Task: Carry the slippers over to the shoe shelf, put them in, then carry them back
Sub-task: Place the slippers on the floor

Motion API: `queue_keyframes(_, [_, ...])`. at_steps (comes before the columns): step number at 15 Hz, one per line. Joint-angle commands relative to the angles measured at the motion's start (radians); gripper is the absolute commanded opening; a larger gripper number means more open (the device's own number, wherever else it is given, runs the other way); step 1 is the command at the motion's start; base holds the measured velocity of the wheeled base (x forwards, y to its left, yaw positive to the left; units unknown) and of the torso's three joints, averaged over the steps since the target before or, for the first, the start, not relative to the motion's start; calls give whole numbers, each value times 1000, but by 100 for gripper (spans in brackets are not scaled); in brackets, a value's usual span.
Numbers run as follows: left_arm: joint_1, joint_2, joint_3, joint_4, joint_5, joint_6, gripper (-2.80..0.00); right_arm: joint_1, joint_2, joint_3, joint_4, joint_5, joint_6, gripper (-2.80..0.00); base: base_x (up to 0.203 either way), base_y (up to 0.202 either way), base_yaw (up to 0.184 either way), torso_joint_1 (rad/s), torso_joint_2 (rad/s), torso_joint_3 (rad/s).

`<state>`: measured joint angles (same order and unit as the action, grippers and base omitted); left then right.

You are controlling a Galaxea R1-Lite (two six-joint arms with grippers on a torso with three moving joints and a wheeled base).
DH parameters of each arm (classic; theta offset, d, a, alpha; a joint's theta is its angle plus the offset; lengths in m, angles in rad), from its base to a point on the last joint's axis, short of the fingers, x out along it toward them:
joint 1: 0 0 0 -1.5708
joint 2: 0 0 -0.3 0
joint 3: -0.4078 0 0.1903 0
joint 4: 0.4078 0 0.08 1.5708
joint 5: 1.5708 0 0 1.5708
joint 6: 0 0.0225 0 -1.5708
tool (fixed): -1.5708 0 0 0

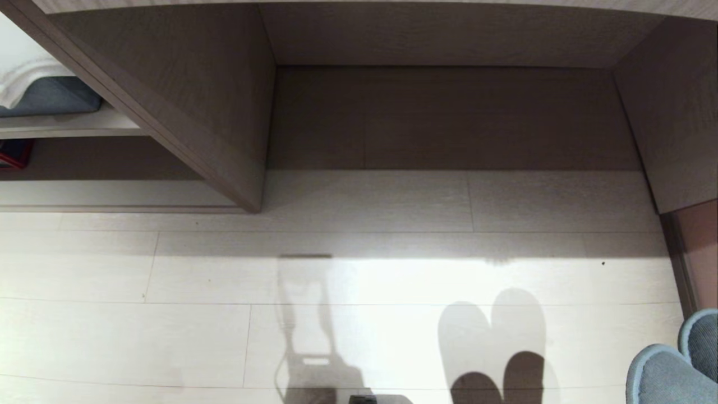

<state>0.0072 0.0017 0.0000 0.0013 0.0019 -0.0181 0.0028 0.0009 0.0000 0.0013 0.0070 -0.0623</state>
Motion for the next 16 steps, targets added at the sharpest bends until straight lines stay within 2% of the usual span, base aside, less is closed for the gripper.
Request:
queue_keyframes(1, [0, 0, 0, 0, 0, 0, -280, 0, 1, 0, 0, 1, -1, -280, 0, 0, 0, 4, 2, -196])
queue_keyframes(16, [0, 0, 0, 0, 0, 0, -280, 0, 1, 1, 0, 1, -16, -280, 0, 0, 0, 2, 3, -200])
